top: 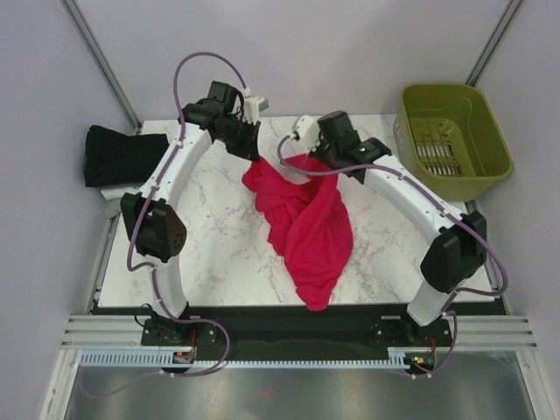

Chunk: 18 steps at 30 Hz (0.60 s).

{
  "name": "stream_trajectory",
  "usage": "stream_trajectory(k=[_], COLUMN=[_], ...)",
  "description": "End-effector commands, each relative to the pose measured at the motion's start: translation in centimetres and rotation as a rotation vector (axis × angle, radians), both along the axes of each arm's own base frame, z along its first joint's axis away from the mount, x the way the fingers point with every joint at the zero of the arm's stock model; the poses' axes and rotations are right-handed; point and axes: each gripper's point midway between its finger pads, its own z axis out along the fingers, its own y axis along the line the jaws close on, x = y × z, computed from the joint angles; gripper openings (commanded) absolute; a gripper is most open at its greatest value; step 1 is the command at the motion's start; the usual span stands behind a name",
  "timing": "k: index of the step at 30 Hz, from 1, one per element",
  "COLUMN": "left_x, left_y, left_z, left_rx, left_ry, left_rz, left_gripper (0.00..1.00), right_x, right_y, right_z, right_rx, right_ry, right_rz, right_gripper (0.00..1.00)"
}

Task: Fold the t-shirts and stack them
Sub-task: Flatten the tshirt out

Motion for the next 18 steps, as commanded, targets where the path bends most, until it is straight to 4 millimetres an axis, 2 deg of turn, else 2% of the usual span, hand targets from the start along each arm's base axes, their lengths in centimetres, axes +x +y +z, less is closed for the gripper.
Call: stream_trajectory(k=[1,2,3,4,5,7,8,10,11,12,14,15,16,18], left_x=[1.7,1.8,1.7,1.3,0.6,-1.6,-3.2,-5.8,-7.4,-7.8,-8.5,-8.4,-8.1,-7.7], left_y=[1.7,1.8,1.9,2.0,2.1,2.1,2.4,2.6,3.1,3.8,4.8,5.8,6.0,6.3], left_z=[5.8,8.0,9.1,10.1,12.4,13.5,14.1,13.9,13.0,12.2,10.1,9.8,9.7,9.4], left_rx=[0.074,0.066,0.066,0.058,0.038,0.011,0.001,-0.018,-0.006,0.023,0.077,0.118,0.131,0.152], left_ry=[-0.197,-0.246,-0.276,-0.290,-0.336,-0.320,-0.318,-0.278,-0.243,-0.231,-0.183,-0.191,-0.205,-0.208], left_rz=[-0.016,-0.018,-0.022,-0.022,-0.027,-0.055,-0.069,-0.095,-0.091,-0.076,-0.052,-0.024,-0.015,-0.009], left_gripper=[0.02,0.02,0.02,0.02,0.02,0.02,0.02,0.21,0.38,0.62,0.75,0.83,0.84,0.85], right_x=[1.6,1.4,1.2,0.0,-0.6,-2.9,-3.7,-5.9,-6.6,-7.3,-8.4,-8.8,-9.2,-9.6], right_y=[-5.1,-5.7,-6.5,-7.1,-7.3,-8.1,-8.3,-9.0,-9.1,-9.3,-9.9,-10.0,-10.1,-9.8], right_z=[10.2,11.4,12.3,14.3,15.0,16.6,16.7,16.3,15.7,13.7,12.4,11.5,9.4,7.3], right_rx=[0.068,0.082,0.088,0.104,0.112,0.149,0.167,0.177,0.184,0.160,0.159,0.157,0.138,0.138], right_ry=[-0.247,-0.270,-0.290,-0.329,-0.338,-0.346,-0.338,-0.312,-0.293,-0.243,-0.222,-0.200,-0.159,-0.109], right_rz=[-0.134,-0.144,-0.155,-0.148,-0.144,-0.140,-0.146,-0.140,-0.130,-0.129,-0.132,-0.128,-0.125,-0.113], right_gripper=[0.00,0.00,0.00,0.00,0.00,0.00,0.00,0.00,0.00,0.00,0.00,0.00,0.00,0.00])
